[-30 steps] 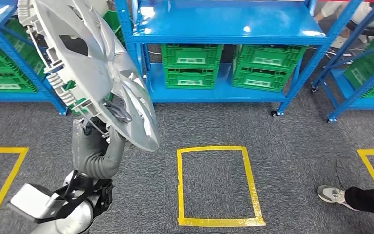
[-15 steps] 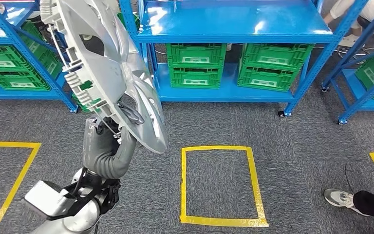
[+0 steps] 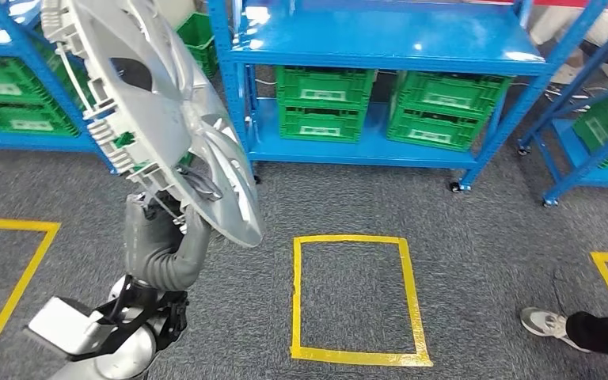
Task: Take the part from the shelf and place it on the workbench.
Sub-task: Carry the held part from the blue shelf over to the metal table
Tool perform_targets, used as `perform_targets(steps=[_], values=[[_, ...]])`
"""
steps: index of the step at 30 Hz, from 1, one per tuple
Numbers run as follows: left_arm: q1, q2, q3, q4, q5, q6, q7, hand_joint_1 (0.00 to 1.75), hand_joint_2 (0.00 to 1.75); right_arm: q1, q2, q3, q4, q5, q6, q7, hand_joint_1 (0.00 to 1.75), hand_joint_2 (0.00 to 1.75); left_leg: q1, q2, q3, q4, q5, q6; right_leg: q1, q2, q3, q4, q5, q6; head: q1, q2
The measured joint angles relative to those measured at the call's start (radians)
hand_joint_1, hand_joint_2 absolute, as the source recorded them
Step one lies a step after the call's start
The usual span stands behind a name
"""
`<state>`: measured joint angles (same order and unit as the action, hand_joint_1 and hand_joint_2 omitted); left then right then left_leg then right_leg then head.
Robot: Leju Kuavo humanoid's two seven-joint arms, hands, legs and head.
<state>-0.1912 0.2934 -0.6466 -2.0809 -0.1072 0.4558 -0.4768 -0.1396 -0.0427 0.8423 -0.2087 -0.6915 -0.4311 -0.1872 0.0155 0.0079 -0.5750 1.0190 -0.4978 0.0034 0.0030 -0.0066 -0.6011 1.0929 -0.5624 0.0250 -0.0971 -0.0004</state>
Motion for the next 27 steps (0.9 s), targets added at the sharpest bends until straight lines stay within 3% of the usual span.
perform_targets(steps=[2,3,4,5,7,9,12,14,17,18,19,20,22,24,25,27], values=[[0.001,0.0,0.0,-0.001,-0.004,0.001,0.001,1.75,1.75,0.001,0.001,0.0,0.0,0.001,0.0,0.001,0.0,1.75,0.0,-0.006,-0.004,0.0,0.003,0.004,-0.003,0.001,-0.053,0.131,-0.065,0.009,0.011,0.0],[0.002,0.0,0.0,-0.001,-0.006,0.002,0.003,1.75,1.75,0.001,0.001,0.0,0.0,0.002,0.0,0.001,0.0,1.75,0.0,-0.01,-0.006,0.001,0.004,0.005,-0.004,0.001,-0.071,0.178,-0.08,0.011,0.014,0.0],[0.004,0.0,0.0,-0.001,-0.007,0.003,0.004,1.75,1.75,0.002,0.001,0.0,0.0,0.003,0.0,0.001,0.0,1.75,0.0,-0.016,-0.006,0.001,0.005,0.005,-0.004,0.002,-0.073,0.188,-0.073,0.011,0.016,0.0],[0.005,0.0,0.0,-0.001,-0.008,0.003,0.005,1.75,1.75,0.003,0.001,0.0,0.0,0.004,0.0,0.002,0.0,1.75,-0.001,-0.021,-0.006,0.001,0.006,0.004,-0.003,0.003,-0.057,0.16,-0.049,0.008,0.017,0.0],[0.006,0.0,0.0,-0.001,-0.008,0.004,0.007,1.75,1.75,0.002,0.001,0.0,0.0,0.009,-0.002,0.002,0.0,1.75,-0.001,-0.033,-0.007,0.001,0.009,0.001,-0.002,0.019,0.009,0.026,0.021,-0.007,0.02,0.0],[0.006,0.0,0.001,-0.001,-0.008,0.004,0.007,1.75,1.75,0.001,-0.001,0.0,0.0,0.012,-0.004,0.002,0.0,1.75,-0.002,-0.043,-0.012,0.002,0.013,-0.007,0.001,0.037,0.056,-0.076,0.052,-0.022,0.022,0.0],[0.009,0.001,0.002,-0.002,-0.008,0.004,0.007,1.75,1.75,-0.003,-0.001,0.0,0.0,0.014,-0.006,0.002,0.0,1.75,0.0,-0.056,-0.022,-0.001,0.023,-0.026,0.002,0.032,0.064,-0.105,0.054,-0.032,0.026,0.0],[0.01,0.001,0.005,-0.003,-0.008,0.004,0.008,1.75,1.75,-0.005,-0.001,0.0,0.0,0.016,-0.008,0.002,0.0,1.75,0.0,-0.041,-0.035,0.021,0.003,-0.036,-0.002,0.019,0.067,-0.12,0.066,-0.039,0.024,0.0],[0.011,0.001,0.008,-0.006,-0.009,0.004,0.007,1.75,1.75,-0.004,-0.001,0.0,0.0,0.02,-0.01,0.002,0.0,1.75,0.004,-0.01,-0.106,0.185,-0.092,-0.047,-0.003,0.001,0.064,-0.128,0.075,-0.045,0.019,0.0],[0.013,0.001,0.008,-0.005,-0.009,0.004,0.008,1.75,1.75,-0.003,-0.001,0.0,0.0,0.021,-0.01,0.002,0.0,1.75,0.006,-0.008,-0.128,0.239,-0.113,-0.051,-0.003,-0.006,0.063,-0.127,0.075,-0.045,0.019,0.0],[0.014,0.001,0.009,-0.005,-0.009,0.004,0.008,1.75,1.75,-0.002,-0.001,0.0,0.0,0.021,-0.011,0.002,0.0,1.75,0.006,-0.007,-0.136,0.262,-0.114,-0.054,-0.003,-0.011,0.062,-0.125,0.075,-0.045,0.019,0.0],[0.014,0.001,0.01,-0.005,-0.009,0.004,0.008,1.75,1.75,-0.002,0.0,0.0,0.0,0.021,-0.011,0.002,0.0,1.75,0.006,-0.005,-0.126,0.25,-0.098,-0.056,-0.003,-0.017,0.061,-0.122,0.074,-0.044,0.019,0.0],[0.014,0.001,0.013,-0.005,-0.009,0.004,0.008,1.75,1.75,-0.003,0.002,0.0,0.0,0.022,-0.011,0.002,0.0,1.75,0.006,0.017,-0.058,0.132,-0.038,-0.056,-0.004,-0.025,0.06,-0.113,0.069,-0.037,0.019,0.0],[0.014,0.001,0.014,-0.006,-0.009,0.004,0.008,1.75,1.75,-0.005,0.002,0.0,0.0,0.022,-0.011,0.002,0.0,1.75,0.002,0.041,-0.004,0.03,-0.009,-0.048,0.0,-0.031,0.055,-0.098,0.061,-0.026,0.018,0.0],[0.014,0.001,0.015,-0.007,-0.009,0.004,0.008,1.75,1.75,-0.005,0.002,0.0,0.0,0.022,-0.012,0.002,0.0,1.75,0.0,0.046,0.003,0.012,-0.01,-0.042,0.002,-0.036,0.053,-0.093,0.059,-0.021,0.019,0.0],[0.014,0.002,0.016,-0.008,-0.009,0.004,0.008,1.75,1.75,-0.004,0.001,0.0,0.0,0.023,-0.012,0.002,0.0,1.75,-0.003,0.033,-0.002,0.011,-0.008,-0.026,0.002,-0.046,0.05,-0.091,0.059,-0.014,0.02,0.0]])
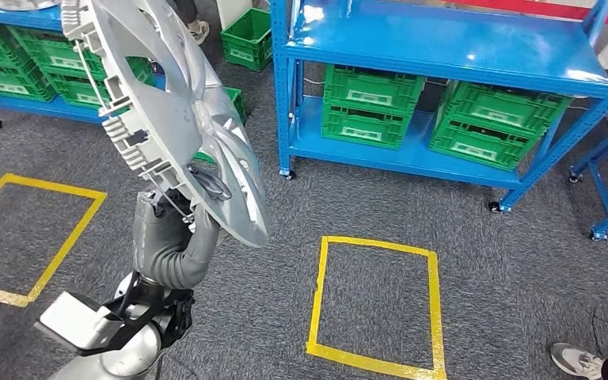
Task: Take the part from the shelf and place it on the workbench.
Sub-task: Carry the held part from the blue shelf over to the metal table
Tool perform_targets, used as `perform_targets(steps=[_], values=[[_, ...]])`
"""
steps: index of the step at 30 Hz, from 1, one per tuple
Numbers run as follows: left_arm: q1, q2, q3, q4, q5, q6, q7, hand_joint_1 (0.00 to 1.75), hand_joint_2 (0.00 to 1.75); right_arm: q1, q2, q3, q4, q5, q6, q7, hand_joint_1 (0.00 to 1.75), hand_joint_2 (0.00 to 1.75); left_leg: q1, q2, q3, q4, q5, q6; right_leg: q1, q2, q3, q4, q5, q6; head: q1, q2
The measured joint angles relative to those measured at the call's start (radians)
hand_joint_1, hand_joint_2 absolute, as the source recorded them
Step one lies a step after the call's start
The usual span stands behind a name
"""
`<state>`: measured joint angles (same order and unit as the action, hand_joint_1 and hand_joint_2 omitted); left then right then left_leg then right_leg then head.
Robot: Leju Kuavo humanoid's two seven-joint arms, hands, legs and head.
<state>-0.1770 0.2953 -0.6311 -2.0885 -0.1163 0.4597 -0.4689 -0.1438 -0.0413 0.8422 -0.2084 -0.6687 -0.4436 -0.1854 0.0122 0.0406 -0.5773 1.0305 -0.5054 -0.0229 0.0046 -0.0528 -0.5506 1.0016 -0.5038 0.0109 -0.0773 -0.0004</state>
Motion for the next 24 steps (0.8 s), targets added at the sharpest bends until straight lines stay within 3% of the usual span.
perform_targets(steps=[2,3,5,6,7,8,9,10,12,13,15,16,18,20,22,23,24], values=[[0.0,0.001,0.0,-0.001,0.0,0.0,0.0,1.75,1.75,0.001,0.001,0.0,0.0,0.0,-0.001,0.0,0.0,1.75,0.001,-0.015,-0.004,-0.002,0.006,0.014,-0.004,0.01,-0.009,0.023,-0.023,0.01,0.003,0.0],[0.0,0.0,0.0,-0.001,0.0,0.0,0.0,1.75,1.75,0.001,0.001,0.0,0.0,0.001,-0.002,0.0,0.0,1.75,0.003,-0.023,-0.006,-0.004,0.01,0.02,-0.005,0.022,-0.024,0.062,-0.05,0.015,0.005,0.0],[0.0,0.0,0.0,-0.002,0.0,0.0,0.0,1.75,1.75,0.002,0.002,0.0,0.0,0.002,-0.003,0.0,0.0,1.75,0.003,-0.039,-0.012,-0.003,0.014,0.027,-0.006,0.042,-0.078,0.19,-0.12,0.021,0.009,0.0],[0.0,0.0,0.0,-0.002,0.0,0.0,0.0,1.75,1.75,0.002,0.002,0.0,0.0,0.002,-0.003,0.0,0.0,1.75,0.002,-0.049,-0.015,-0.003,0.016,0.03,-0.007,0.045,-0.104,0.25,-0.144,0.022,0.009,0.0],[0.0,0.0,0.0,-0.002,0.0,0.0,0.0,1.75,1.75,0.003,0.002,0.0,0.0,0.003,-0.003,0.0,0.0,1.75,0.001,-0.06,-0.017,-0.003,0.017,0.032,-0.006,0.046,-0.117,0.283,-0.15,0.02,0.01,0.0],[0.0,0.0,0.0,-0.002,0.0,0.0,0.0,1.75,1.75,0.004,0.002,0.0,0.0,0.003,-0.003,0.0,0.0,1.75,-0.001,-0.07,-0.017,-0.003,0.019,0.033,-0.006,0.049,-0.113,0.277,-0.135,0.015,0.01,0.0],[0.001,0.0,0.0,-0.002,0.0,0.0,0.0,1.75,1.75,0.004,0.002,0.0,0.0,0.004,-0.003,0.0,0.0,1.75,-0.002,-0.081,-0.017,-0.003,0.02,0.033,-0.005,0.053,-0.091,0.232,-0.102,0.008,0.01,0.0],[0.0,0.0,0.0,-0.002,-0.001,0.0,0.0,1.75,1.75,0.004,0.001,0.0,0.0,0.004,-0.003,0.0,0.0,1.75,-0.004,-0.09,-0.016,-0.003,0.02,0.033,-0.003,0.065,-0.059,0.163,-0.062,-0.002,0.011,0.0],[0.0,0.0,0.0,-0.002,-0.001,0.0,0.0,1.75,1.75,0.003,-0.001,0.0,0.0,0.006,-0.004,0.0,0.0,1.75,-0.005,-0.107,-0.018,-0.002,0.024,0.027,0.0,0.095,-0.005,0.045,-0.014,-0.022,0.009,0.0],[0.0,0.0,0.0,-0.003,-0.001,0.0,0.0,1.75,1.75,0.002,-0.002,0.0,0.0,0.006,-0.004,-0.001,0.0,1.75,-0.004,-0.115,-0.022,-0.002,0.027,0.022,0.002,0.106,0.007,0.016,-0.008,-0.029,0.01,0.0],[0.0,0.0,0.0,-0.002,-0.002,0.0,0.0,1.75,1.75,-0.001,-0.003,0.0,0.0,0.005,-0.006,-0.001,0.0,1.75,0.001,-0.129,-0.03,-0.005,0.035,0.009,0.004,0.102,0.012,-0.003,-0.009,-0.034,0.011,0.0],[0.001,0.0,0.0,-0.003,-0.002,0.0,0.001,1.75,1.75,-0.003,-0.003,0.0,0.0,0.004,-0.007,-0.001,0.0,1.75,0.001,-0.124,-0.033,-0.004,0.035,0.004,0.002,0.095,0.015,-0.012,-0.005,-0.034,0.011,0.0],[0.001,0.0,0.001,-0.004,-0.002,0.001,0.001,1.75,1.75,-0.003,-0.003,0.0,0.0,0.0,-0.008,-0.002,0.0,1.75,-0.001,-0.082,-0.05,0.031,0.006,-0.005,-0.002,0.082,0.022,-0.035,0.008,-0.034,0.009,0.0],[0.0,0.0,0.001,-0.004,-0.002,0.001,0.001,1.75,1.75,-0.001,-0.003,0.0,0.0,-0.001,-0.008,-0.004,0.0,1.75,0.003,-0.041,-0.098,0.139,-0.061,-0.014,-0.004,0.075,0.021,-0.043,0.015,-0.036,0.006,0.0],[0.002,0.0,0.001,-0.004,-0.002,0.001,0.002,1.75,1.75,0.003,-0.003,0.0,0.0,-0.003,-0.007,-0.006,0.0,1.75,0.009,-0.038,-0.139,0.239,-0.102,-0.025,-0.005,0.072,0.016,-0.039,0.016,-0.035,0.006,0.0],[0.003,0.0,0.0,-0.003,-0.002,0.001,0.002,1.75,1.75,0.005,-0.003,0.0,0.0,-0.004,-0.006,-0.008,0.0,1.75,0.012,-0.039,-0.136,0.244,-0.095,-0.029,-0.005,0.072,0.014,-0.036,0.016,-0.033,0.006,0.0],[0.003,0.0,0.001,-0.002,-0.002,0.001,0.003,1.75,1.75,0.005,-0.002,0.0,0.0,-0.004,-0.005,-0.01,0.0,1.75,0.014,-0.042,-0.113,0.211,-0.07,-0.032,-0.007,0.075,0.013,-0.031,0.014,-0.031,0.005,0.0]])
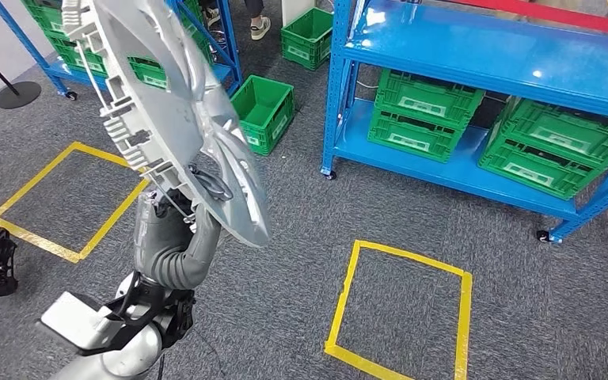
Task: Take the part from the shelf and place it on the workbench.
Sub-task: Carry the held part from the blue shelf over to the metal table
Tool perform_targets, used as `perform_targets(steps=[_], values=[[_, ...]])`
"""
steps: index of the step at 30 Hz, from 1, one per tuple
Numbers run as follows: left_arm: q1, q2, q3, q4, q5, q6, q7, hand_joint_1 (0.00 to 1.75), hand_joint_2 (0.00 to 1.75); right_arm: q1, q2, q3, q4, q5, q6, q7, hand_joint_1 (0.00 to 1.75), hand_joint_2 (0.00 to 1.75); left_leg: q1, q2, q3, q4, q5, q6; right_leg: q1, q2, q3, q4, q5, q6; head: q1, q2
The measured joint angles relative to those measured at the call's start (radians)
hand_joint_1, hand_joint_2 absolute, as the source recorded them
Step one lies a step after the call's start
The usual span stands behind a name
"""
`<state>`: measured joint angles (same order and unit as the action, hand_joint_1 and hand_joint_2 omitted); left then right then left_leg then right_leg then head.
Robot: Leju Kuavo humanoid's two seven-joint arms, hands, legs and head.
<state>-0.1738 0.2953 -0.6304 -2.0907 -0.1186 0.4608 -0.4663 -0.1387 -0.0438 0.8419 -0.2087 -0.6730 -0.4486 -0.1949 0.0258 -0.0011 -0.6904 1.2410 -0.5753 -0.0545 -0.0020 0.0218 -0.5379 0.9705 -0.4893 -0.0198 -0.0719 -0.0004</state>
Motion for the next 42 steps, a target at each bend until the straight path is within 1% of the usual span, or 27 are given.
perform_targets(steps=[1,3,5,7,9,10,12,13,14,15,16,18,20,22,24,25,26,28,29,30,31,33,35,37,38,40,42], values=[[0.0,0.0,0.0,0.0,0.0,0.0,0.0,1.75,1.75,0.0,0.0,0.0,0.0,0.0,0.001,-0.002,0.0,1.75,0.002,-0.008,0.038,-0.063,0.032,-0.002,-0.002,0.004,-0.001,0.007,-0.003,0.005,0.0,0.0],[0.0,0.0,0.001,0.001,0.0,0.0,0.0,1.75,1.75,-0.001,-0.001,0.0,0.0,0.0,0.003,-0.004,0.0,1.75,0.007,-0.044,0.103,-0.172,0.063,-0.002,-0.003,0.013,-0.01,0.024,-0.01,0.018,-0.001,0.0],[0.001,0.0,0.0,0.001,-0.001,0.0,0.0,1.75,1.75,-0.002,-0.002,0.0,0.0,0.0,0.003,-0.005,0.0,1.75,0.006,-0.065,0.117,-0.2,0.059,0.008,-0.003,0.022,-0.021,0.035,-0.012,0.031,0.0,0.0],[0.003,0.0,-0.001,0.0,-0.001,0.0,0.001,1.75,1.75,-0.001,-0.002,0.0,0.0,0.0,0.004,-0.005,0.0,1.75,0.004,-0.052,0.113,-0.201,0.064,0.024,-0.007,0.028,-0.027,0.036,-0.01,0.042,0.001,0.0],[0.003,0.0,0.0,0.0,-0.001,0.0,0.001,1.75,1.75,-0.001,-0.001,0.0,0.0,0.0,0.005,-0.005,0.0,1.75,0.004,-0.034,0.112,-0.204,0.068,0.039,-0.008,0.011,-0.043,0.071,-0.036,0.052,0.005,0.0],[0.003,0.0,0.001,0.0,-0.001,0.001,0.001,1.75,1.75,-0.002,0.0,0.0,0.0,0.0,0.005,-0.005,0.0,1.75,0.003,-0.025,0.111,-0.205,0.069,0.045,-0.008,-0.002,-0.063,0.118,-0.065,0.056,0.007,0.0],[0.005,0.0,0.002,0.0,-0.002,0.001,0.001,1.75,1.75,-0.004,0.0,0.0,0.0,0.0,0.006,-0.005,0.0,1.75,-0.001,-0.007,0.108,-0.205,0.069,0.051,-0.008,-0.015,-0.121,0.25,-0.131,0.061,0.011,0.0],[0.006,0.0,0.002,0.0,-0.002,0.001,0.001,1.75,1.75,-0.003,0.001,0.0,0.0,0.0,0.006,-0.005,0.0,1.75,-0.003,0.001,0.107,-0.205,0.069,0.052,-0.008,-0.017,-0.142,0.3,-0.149,0.061,0.011,0.0],[0.007,0.0,0.002,0.0,-0.002,0.0,0.001,1.75,1.75,-0.002,0.001,0.0,0.0,0.0,0.006,-0.005,0.0,1.75,-0.006,0.009,0.106,-0.204,0.069,0.053,-0.007,-0.017,-0.149,0.318,-0.147,0.058,0.011,0.0],[0.007,0.0,0.002,0.0,-0.002,0.0,0.001,1.75,1.75,-0.001,0.001,0.0,0.0,0.0,0.006,-0.005,0.0,1.75,-0.01,0.016,0.106,-0.204,0.069,0.053,-0.006,-0.018,-0.136,0.296,-0.127,0.053,0.011,0.0],[0.007,0.0,0.002,0.0,-0.002,0.0,0.001,1.75,1.75,0.0,0.001,0.0,0.0,0.0,0.006,-0.005,0.0,1.75,-0.013,0.024,0.107,-0.204,0.069,0.053,-0.003,-0.022,-0.107,0.239,-0.092,0.045,0.012,0.0],[0.007,0.0,0.003,-0.001,-0.002,0.001,0.001,1.75,1.75,-0.002,0.0,0.0,0.0,0.0,0.006,-0.005,0.0,1.75,-0.018,0.04,0.107,-0.204,0.069,0.052,0.008,-0.05,-0.042,0.103,-0.039,0.024,0.011,0.0],[0.007,-0.001,0.004,-0.001,-0.002,0.001,0.0,1.75,1.75,-0.004,-0.002,0.0,0.0,0.0,0.006,-0.006,0.0,1.75,-0.019,0.057,0.104,-0.204,0.071,0.047,0.019,-0.067,-0.017,0.041,-0.026,0.011,0.011,0.0],[0.007,-0.001,0.005,-0.002,-0.002,0.0,0.0,1.75,1.75,-0.003,-0.002,0.0,0.0,0.0,0.006,-0.006,0.0,1.75,-0.018,0.07,0.103,-0.205,0.071,0.038,0.021,-0.053,-0.018,0.032,-0.02,0.005,0.011,0.0],[0.007,-0.001,0.005,-0.002,-0.002,0.0,0.0,1.75,1.75,-0.001,-0.003,0.0,0.0,0.0,0.007,-0.006,0.0,1.75,-0.017,0.041,0.094,-0.184,0.051,0.026,0.015,-0.041,-0.014,0.016,-0.008,-0.002,0.009,0.0],[0.007,-0.001,0.005,-0.003,-0.002,0.0,0.0,1.75,1.75,-0.001,-0.004,0.0,0.0,0.0,0.007,-0.006,0.0,1.75,-0.017,0.02,0.078,-0.147,0.027,0.021,0.011,-0.036,-0.012,0.009,-0.002,-0.005,0.007,0.0],[0.007,-0.001,0.006,-0.003,-0.002,0.0,0.0,1.75,1.75,-0.002,-0.004,0.0,0.0,0.0,0.007,-0.006,0.0,1.75,-0.017,0.0,0.052,-0.092,-0.005,0.017,0.01,-0.03,-0.012,0.006,0.001,-0.007,0.005,0.0],[0.009,-0.001,0.006,-0.002,-0.002,0.001,0.0,1.75,1.75,-0.002,-0.004,0.0,0.0,0.0,0.008,-0.006,0.0,1.75,-0.016,-0.006,-0.002,0.023,-0.053,0.014,0.01,-0.015,-0.014,0.008,0.002,-0.008,0.004,0.0],[0.011,-0.001,0.006,-0.001,-0.002,0.001,0.0,1.75,1.75,-0.001,-0.004,0.0,0.0,0.0,0.008,-0.006,0.0,1.75,-0.015,-0.005,-0.015,0.05,-0.054,0.013,0.009,-0.007,-0.014,0.01,0.002,-0.008,0.005,0.0],[0.012,-0.001,0.006,0.0,-0.003,0.001,0.0,1.75,1.75,0.0,-0.004,0.0,0.0,0.0,0.009,-0.006,0.0,1.75,-0.014,-0.004,-0.009,0.038,-0.034,0.011,0.007,0.002,-0.014,0.012,0.001,-0.006,0.004,0.0],[0.012,-0.001,0.006,0.0,-0.003,0.002,0.0,1.75,1.75,0.0,-0.004,0.0,0.0,0.0,0.009,-0.006,0.0,1.75,-0.011,-0.007,0.015,-0.007,0.0,0.009,0.004,0.012,-0.014,0.017,-0.001,-0.003,0.004,0.0],[0.013,-0.001,0.006,0.0,-0.003,0.002,0.0,1.75,1.75,-0.001,-0.004,0.0,0.0,0.001,0.009,-0.006,0.0,1.75,-0.002,-0.04,0.08,-0.131,0.055,0.004,0.0,0.031,-0.019,0.032,-0.01,0.01,0.003,0.0],[0.013,-0.001,0.005,0.0,-0.004,0.002,0.0,1.75,1.75,-0.003,-0.004,0.0,0.0,0.002,0.009,-0.006,0.0,1.75,0.002,-0.067,0.11,-0.19,0.061,0.013,-0.001,0.048,-0.03,0.046,-0.014,0.023,0.003,0.0],[0.014,0.0,0.006,-0.001,-0.006,0.003,0.0,1.75,1.75,-0.002,-0.004,0.0,0.0,0.003,0.01,-0.006,0.0,1.75,0.0,-0.056,0.11,-0.194,0.057,0.032,-0.004,0.065,-0.039,0.046,-0.011,0.034,0.003,0.0],[0.014,-0.001,0.006,-0.001,-0.007,0.003,0.0,1.75,1.75,-0.001,-0.004,0.0,0.0,0.003,0.01,-0.006,0.0,1.75,0.0,-0.047,0.11,-0.197,0.058,0.039,-0.005,0.063,-0.042,0.049,-0.013,0.039,0.003,0.0],[0.014,-0.001,0.006,-0.003,-0.011,0.005,-0.001,1.75,1.75,-0.001,-0.003,0.0,0.0,0.004,0.011,-0.006,0.0,1.75,0.002,-0.025,0.111,-0.201,0.06,0.052,-0.004,0.032,-0.068,0.097,-0.044,0.05,0.008,0.0],[0.017,-0.001,0.006,-0.005,-0.014,0.008,-0.001,1.75,1.75,-0.004,-0.002,0.001,0.0,0.006,0.011,-0.006,0.0,1.75,0.0,-0.002,0.112,-0.201,0.058,0.059,-0.006,-0.006,-0.127,0.22,-0.104,0.058,0.014,0.0]])
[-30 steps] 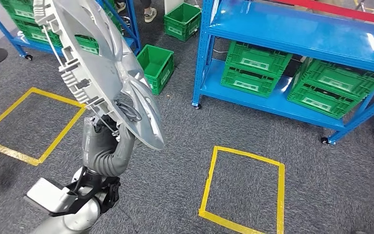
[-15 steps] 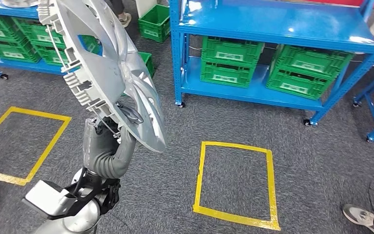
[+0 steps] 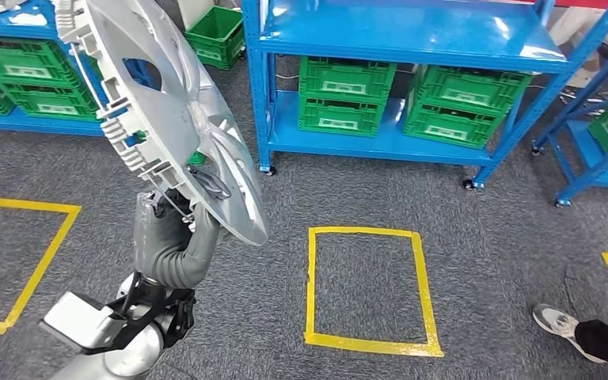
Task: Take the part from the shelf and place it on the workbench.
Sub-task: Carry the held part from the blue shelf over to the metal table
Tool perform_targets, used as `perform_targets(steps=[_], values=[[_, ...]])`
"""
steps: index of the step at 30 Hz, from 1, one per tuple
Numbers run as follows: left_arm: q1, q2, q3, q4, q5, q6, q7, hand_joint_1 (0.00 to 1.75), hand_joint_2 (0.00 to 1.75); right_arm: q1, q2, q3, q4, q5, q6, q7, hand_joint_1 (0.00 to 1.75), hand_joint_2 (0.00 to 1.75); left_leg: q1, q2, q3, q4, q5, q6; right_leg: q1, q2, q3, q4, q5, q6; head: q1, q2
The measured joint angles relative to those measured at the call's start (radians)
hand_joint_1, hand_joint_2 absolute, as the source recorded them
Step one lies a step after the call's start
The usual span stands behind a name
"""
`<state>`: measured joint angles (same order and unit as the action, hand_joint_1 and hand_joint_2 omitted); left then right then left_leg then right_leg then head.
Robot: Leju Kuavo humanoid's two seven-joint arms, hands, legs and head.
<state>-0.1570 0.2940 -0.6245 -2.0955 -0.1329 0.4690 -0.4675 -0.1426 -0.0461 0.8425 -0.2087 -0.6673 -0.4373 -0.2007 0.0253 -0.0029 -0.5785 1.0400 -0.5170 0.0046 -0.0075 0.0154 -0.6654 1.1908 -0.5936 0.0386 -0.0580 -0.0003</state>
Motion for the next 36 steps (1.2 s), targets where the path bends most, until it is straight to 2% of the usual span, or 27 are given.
perform_targets(steps=[1,2,3,4,5,7,8,9,10,11,13,15,16,17,18,19,20,22,24,26,28,30,31,32,33,34,36], values=[[0.002,0.0,0.0,0.0,-0.001,0.002,0.0,1.75,1.75,0.0,0.0,0.0,0.0,0.002,0.0,0.0,0.0,1.75,-0.002,0.011,0.0,0.0,-0.001,0.002,-0.001,-0.007,-0.03,0.062,-0.023,0.002,0.0,0.0],[0.005,0.0,0.0,0.0,-0.002,0.004,0.0,1.75,1.75,0.001,0.0,0.0,0.0,0.003,0.0,0.0,0.0,1.75,-0.003,0.022,0.001,0.0,-0.002,0.003,-0.002,-0.01,-0.048,0.099,-0.03,0.002,0.001,0.0],[0.006,0.0,0.0,0.0,-0.002,0.005,0.0,1.75,1.75,0.003,0.001,0.0,0.0,0.004,0.0,0.001,0.0,1.75,-0.005,0.031,0.002,0.0,-0.003,0.003,-0.001,-0.011,-0.049,0.099,-0.017,0.0,0.001,0.0],[0.008,0.0,0.0,-0.001,-0.002,0.006,-0.001,1.75,1.75,0.004,0.001,0.001,0.0,0.005,0.0,0.002,0.0,1.75,-0.007,0.04,0.003,0.0,-0.005,0.003,0.0,-0.013,-0.03,0.06,0.012,-0.005,0.001,0.0],[0.008,0.0,0.0,-0.002,-0.003,0.007,-0.001,1.75,1.75,0.005,0.0,0.001,0.0,0.006,0.0,0.003,0.0,1.75,-0.009,0.048,0.004,0.0,-0.006,0.002,0.003,-0.02,0.002,-0.006,0.05,-0.013,0.0,0.0],[0.008,0.0,0.0,-0.006,-0.005,0.007,-0.002,1.75,1.75,0.003,-0.002,0.001,0.0,0.006,0.0,0.004,0.0,1.75,-0.012,0.063,0.005,0.0,-0.008,-0.002,0.015,-0.046,0.061,-0.129,0.094,-0.032,0.0,0.0],[0.008,0.0,0.0,-0.008,-0.005,0.007,-0.003,1.75,1.75,0.002,-0.003,0.001,0.0,0.007,0.0,0.006,0.0,1.75,-0.013,0.07,0.004,0.0,-0.009,-0.005,0.021,-0.055,0.076,-0.162,0.1,-0.04,-0.001,0.0],[0.008,0.0,0.0,-0.009,-0.006,0.007,-0.003,1.75,1.75,0.001,-0.004,0.001,0.0,0.007,0.0,0.008,0.0,1.75,-0.012,0.076,0.004,-0.002,-0.009,-0.01,0.025,-0.057,0.079,-0.171,0.096,-0.044,-0.001,0.0],[0.008,0.0,0.0,-0.01,-0.007,0.007,-0.003,1.75,1.75,0.001,-0.005,0.001,0.0,0.008,0.0,0.01,0.0,1.75,-0.011,0.083,0.006,-0.003,-0.008,-0.015,0.027,-0.05,0.078,-0.177,0.098,-0.047,0.0,0.0],[0.007,0.0,0.0,-0.01,-0.007,0.007,-0.003,1.75,1.75,0.001,-0.005,0.001,0.0,0.009,0.0,0.012,0.0,1.75,-0.01,0.078,0.008,-0.003,-0.011,-0.021,0.025,-0.044,0.081,-0.183,0.102,-0.05,-0.001,0.0],[0.006,0.0,0.001,-0.012,-0.008,0.007,-0.002,1.75,1.75,0.0,-0.006,0.001,0.0,0.011,-0.004,0.016,0.0,1.75,-0.007,0.036,-0.005,0.029,-0.039,-0.03,0.019,-0.032,0.089,-0.201,0.112,-0.057,-0.002,0.0],[0.006,0.0,0.001,-0.014,-0.008,0.007,-0.001,1.75,1.75,-0.006,-0.005,0.001,0.0,0.012,-0.009,0.019,0.0,1.75,-0.007,-0.006,-0.056,0.132,-0.095,-0.033,0.015,-0.019,0.093,-0.208,0.118,-0.062,-0.007,0.0],[0.007,0.001,0.001,-0.015,-0.008,0.007,0.0,1.75,1.75,-0.009,-0.006,0.002,0.0,0.011,-0.011,0.02,0.0,1.75,-0.007,-0.009,-0.088,0.193,-0.12,-0.035,0.015,-0.012,0.092,-0.208,0.118,-0.063,-0.008,0.0],[0.007,0.001,0.001,-0.015,-0.008,0.007,0.001,1.75,1.75,-0.01,-0.006,0.002,0.0,0.011,-0.012,0.021,0.0,1.75,-0.007,-0.006,-0.111,0.235,-0.129,-0.037,0.015,-0.003,0.092,-0.206,0.117,-0.063,-0.009,0.0],[0.008,0.001,0.001,-0.015,-0.008,0.007,0.003,1.75,1.75,-0.011,-0.005,0.002,0.0,0.011,-0.012,0.021,0.0,1.75,-0.007,-0.004,-0.121,0.247,-0.119,-0.038,0.014,0.006,0.092,-0.204,0.116,-0.063,-0.009,0.0],[0.008,0.001,0.001,-0.015,-0.008,0.007,0.004,1.75,1.75,-0.011,-0.005,0.002,0.0,0.011,-0.011,0.023,0.0,1.75,-0.006,-0.002,-0.112,0.221,-0.09,-0.039,0.012,0.016,0.093,-0.201,0.114,-0.061,-0.009,0.0],[0.007,0.001,0.001,-0.015,-0.009,0.007,0.006,1.75,1.75,-0.011,-0.004,0.002,0.0,0.012,-0.011,0.024,0.0,1.75,-0.004,-0.006,-0.088,0.167,-0.05,-0.041,0.01,0.026,0.093,-0.196,0.111,-0.057,-0.009,0.0],[0.007,0.001,0.001,-0.017,-0.013,0.007,0.008,1.75,1.75,-0.012,-0.004,0.003,0.0,0.015,-0.011,0.027,0.0,1.75,0.001,-0.039,-0.036,0.056,-0.001,-0.039,0.008,0.044,0.087,-0.181,0.102,-0.046,-0.01,0.0],[0.008,0.001,0.0,-0.02,-0.019,0.01,0.012,1.75,1.75,-0.013,-0.004,0.005,0.0,0.022,-0.009,0.033,0.0,1.75,0.002,-0.06,-0.015,0.013,0.001,-0.03,0.006,0.06,0.078,-0.171,0.098,-0.034,-0.01,0.0],[0.009,0.002,0.0,-0.024,-0.024,0.013,0.016,1.75,1.75,-0.011,-0.004,0.007,0.0,0.027,-0.008,0.039,0.0,1.75,0.0,-0.046,-0.012,0.007,0.001,-0.017,0.003,0.071,0.073,-0.17,0.098,-0.024,-0.01,0.0],[0.009,0.002,0.001,-0.029,-0.026,0.017,0.018,1.75,1.75,-0.01,-0.003,0.009,0.0,0.029,-0.006,0.042,0.0,1.75,0.002,-0.026,-0.008,0.003,0.002,-0.005,0.003,0.043,0.058,-0.14,0.078,-0.013,-0.005,0.0],[0.01,0.002,0.001,-0.033,-0.027,0.019,0.018,1.75,1.75,-0.013,-0.003,0.013,0.0,0.029,-0.004,0.044,0.0,1.75,0.002,-0.004,-0.005,0.001,0.0,0.003,0.002,0.003,0.006,-0.037,0.025,-0.002,0.0,0.0],[0.011,0.002,0.001,-0.035,-0.028,0.019,0.018,1.75,1.75,-0.015,-0.003,0.015,0.0,0.029,-0.004,0.045,0.0,1.75,0.001,0.008,-0.004,0.001,-0.002,0.006,0.0,-0.006,-0.029,0.031,-0.004,0.002,0.001,0.0],[0.012,0.002,0.001,-0.035,-0.028,0.019,0.019,1.75,1.75,-0.014,-0.003,0.016,0.0,0.03,-0.004,0.045,0.0,1.75,0.0,0.018,-0.003,0.001,-0.004,0.007,-0.001,-0.009,-0.056,0.083,-0.02,0.004,0.002,0.0],[0.014,0.002,0.001,-0.036,-0.028,0.02,0.019,1.75,1.75,-0.012,-0.003,0.016,0.0,0.031,-0.004,0.045,0.0,1.75,0.0,0.027,-0.002,0.001,-0.006,0.007,-0.002,-0.01,-0.069,0.106,-0.018,0.004,0.002,0.0],[0.015,0.002,0.001,-0.036,-0.029,0.02,0.019,1.75,1.75,-0.011,-0.004,0.017,0.0,0.032,-0.004,0.044,0.0,1.75,-0.001,0.036,0.001,0.001,-0.008,0.006,-0.002,-0.011,-0.063,0.09,0.003,0.003,0.002,0.0],[0.017,0.002,0.001,-0.036,-0.038,0.023,0.019,1.75,1.75,-0.012,-0.006,0.018,0.0,0.035,-0.005,0.039,0.0,1.75,-0.002,0.053,0.008,0.001,-0.014,0.001,0.002,-0.025,-0.005,-0.033,0.076,-0.009,0.002,0.0]])
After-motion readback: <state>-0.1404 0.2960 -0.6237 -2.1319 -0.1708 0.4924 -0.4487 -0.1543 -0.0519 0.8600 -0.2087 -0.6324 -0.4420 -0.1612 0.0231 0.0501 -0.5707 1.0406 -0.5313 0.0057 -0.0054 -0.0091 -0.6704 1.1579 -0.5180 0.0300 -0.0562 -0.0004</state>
